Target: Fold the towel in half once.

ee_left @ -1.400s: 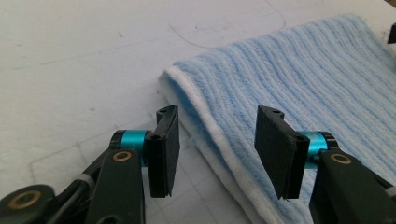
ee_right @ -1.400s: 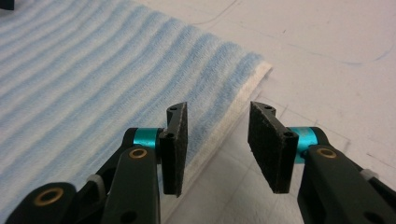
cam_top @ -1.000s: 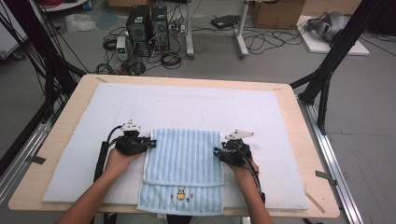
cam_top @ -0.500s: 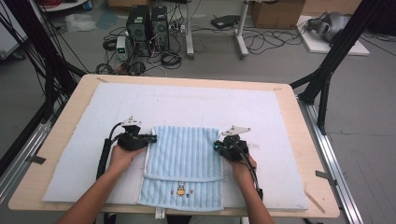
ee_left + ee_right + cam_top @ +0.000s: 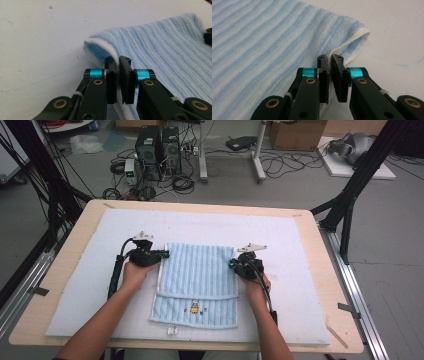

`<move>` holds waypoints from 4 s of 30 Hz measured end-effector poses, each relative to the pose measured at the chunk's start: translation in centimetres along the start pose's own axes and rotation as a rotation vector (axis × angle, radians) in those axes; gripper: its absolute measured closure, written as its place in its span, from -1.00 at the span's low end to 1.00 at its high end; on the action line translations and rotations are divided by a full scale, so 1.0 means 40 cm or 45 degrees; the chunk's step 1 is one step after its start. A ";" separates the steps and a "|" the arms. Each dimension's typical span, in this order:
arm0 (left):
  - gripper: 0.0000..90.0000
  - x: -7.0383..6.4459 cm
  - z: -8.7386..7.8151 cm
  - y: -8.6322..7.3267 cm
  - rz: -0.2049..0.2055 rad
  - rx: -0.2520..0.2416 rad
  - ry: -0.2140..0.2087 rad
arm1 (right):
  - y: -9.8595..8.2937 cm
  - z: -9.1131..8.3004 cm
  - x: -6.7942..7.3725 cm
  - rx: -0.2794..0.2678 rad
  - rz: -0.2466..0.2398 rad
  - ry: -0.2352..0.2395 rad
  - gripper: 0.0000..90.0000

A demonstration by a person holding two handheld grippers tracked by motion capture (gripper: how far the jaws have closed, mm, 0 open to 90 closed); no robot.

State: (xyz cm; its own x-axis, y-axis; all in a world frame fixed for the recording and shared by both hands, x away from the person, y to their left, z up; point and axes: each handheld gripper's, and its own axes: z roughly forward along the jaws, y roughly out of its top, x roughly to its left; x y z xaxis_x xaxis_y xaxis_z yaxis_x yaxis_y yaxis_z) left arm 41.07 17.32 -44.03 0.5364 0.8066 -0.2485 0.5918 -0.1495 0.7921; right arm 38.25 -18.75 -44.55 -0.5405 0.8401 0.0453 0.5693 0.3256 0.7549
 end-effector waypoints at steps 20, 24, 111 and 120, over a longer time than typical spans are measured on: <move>0.85 0.047 0.056 0.065 -0.014 -0.049 0.002 | 0.069 0.067 -0.044 -0.052 -0.011 -0.138 0.86; 0.51 0.053 0.056 0.062 -0.057 -0.043 0.012 | 0.069 0.064 -0.044 -0.050 -0.007 -0.131 0.77; 0.77 -0.101 -0.156 -0.130 0.312 -0.110 -0.119 | -0.098 -0.133 0.071 -0.023 -0.095 0.070 0.38; 0.77 -0.094 -0.162 -0.132 0.282 -0.124 -0.139 | -0.099 -0.126 0.072 0.022 -0.137 0.054 0.89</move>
State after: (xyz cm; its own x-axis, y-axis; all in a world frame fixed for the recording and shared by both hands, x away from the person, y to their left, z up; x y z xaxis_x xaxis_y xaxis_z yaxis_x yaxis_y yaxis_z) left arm 32.06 18.77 -43.67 0.7114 0.6929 -0.1172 0.3947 -0.2560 0.8824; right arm 31.32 -19.80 -44.11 -0.6246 0.7809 -0.0079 0.5170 0.4210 0.7453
